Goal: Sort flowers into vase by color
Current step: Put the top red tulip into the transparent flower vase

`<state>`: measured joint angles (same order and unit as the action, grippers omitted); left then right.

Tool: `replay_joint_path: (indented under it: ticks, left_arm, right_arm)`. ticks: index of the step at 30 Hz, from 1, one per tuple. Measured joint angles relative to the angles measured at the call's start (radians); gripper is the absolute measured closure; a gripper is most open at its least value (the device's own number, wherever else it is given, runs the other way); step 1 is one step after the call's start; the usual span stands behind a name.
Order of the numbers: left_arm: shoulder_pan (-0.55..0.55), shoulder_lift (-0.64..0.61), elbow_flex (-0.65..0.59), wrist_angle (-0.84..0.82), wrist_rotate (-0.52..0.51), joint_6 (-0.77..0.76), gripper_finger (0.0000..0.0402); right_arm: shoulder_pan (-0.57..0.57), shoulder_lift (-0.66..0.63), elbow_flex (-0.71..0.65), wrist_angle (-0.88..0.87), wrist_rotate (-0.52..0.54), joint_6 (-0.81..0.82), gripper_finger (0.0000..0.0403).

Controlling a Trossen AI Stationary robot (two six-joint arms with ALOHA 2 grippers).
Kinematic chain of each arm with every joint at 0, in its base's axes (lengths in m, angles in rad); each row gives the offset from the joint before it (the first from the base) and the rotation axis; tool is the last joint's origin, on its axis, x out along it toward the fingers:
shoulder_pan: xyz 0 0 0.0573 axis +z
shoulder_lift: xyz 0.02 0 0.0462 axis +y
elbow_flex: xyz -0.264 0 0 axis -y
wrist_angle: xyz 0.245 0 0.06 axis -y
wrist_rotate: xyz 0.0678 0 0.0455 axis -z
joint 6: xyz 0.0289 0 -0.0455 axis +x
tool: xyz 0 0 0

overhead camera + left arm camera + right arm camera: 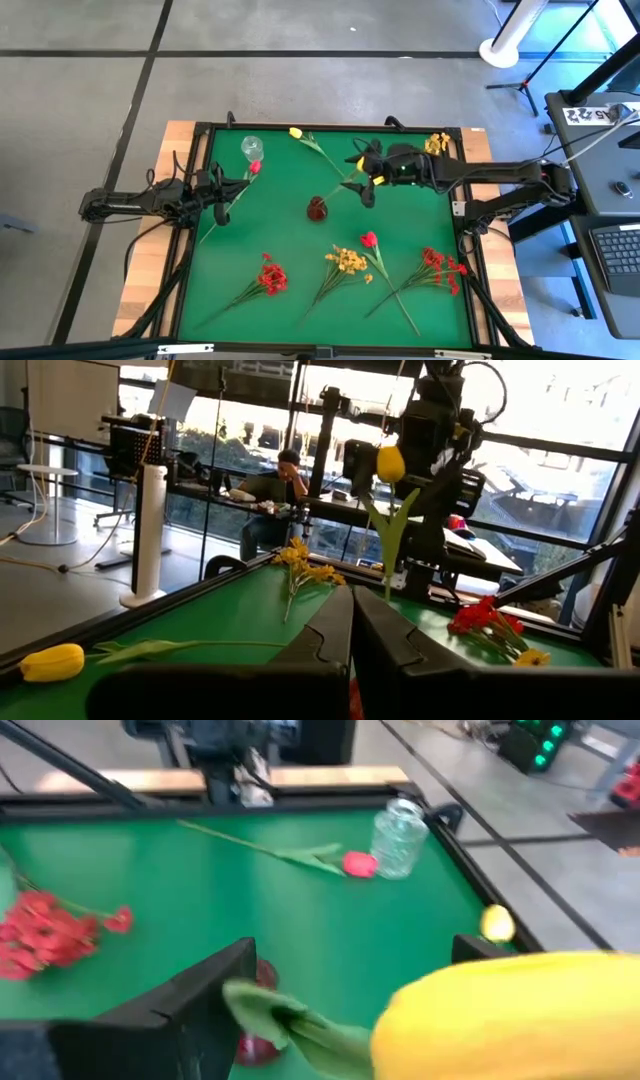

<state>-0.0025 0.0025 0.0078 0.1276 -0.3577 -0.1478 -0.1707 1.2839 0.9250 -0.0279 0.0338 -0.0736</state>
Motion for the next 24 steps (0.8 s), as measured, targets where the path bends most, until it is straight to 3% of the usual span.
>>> replay_joint_path:
  ticks: [9,24]
  left_arm:
    - [0.0,0.0,0.0,0.0,0.0,0.0,0.0401]
    - [0.0,0.0,0.0,0.0,0.0,0.0,0.0401]
  right_arm:
    - [0.0,0.0,0.101,-0.183,0.019,-0.029,0.0071]
    - [0.0,0.0,0.214,-0.217,0.063,-0.067,0.0071]
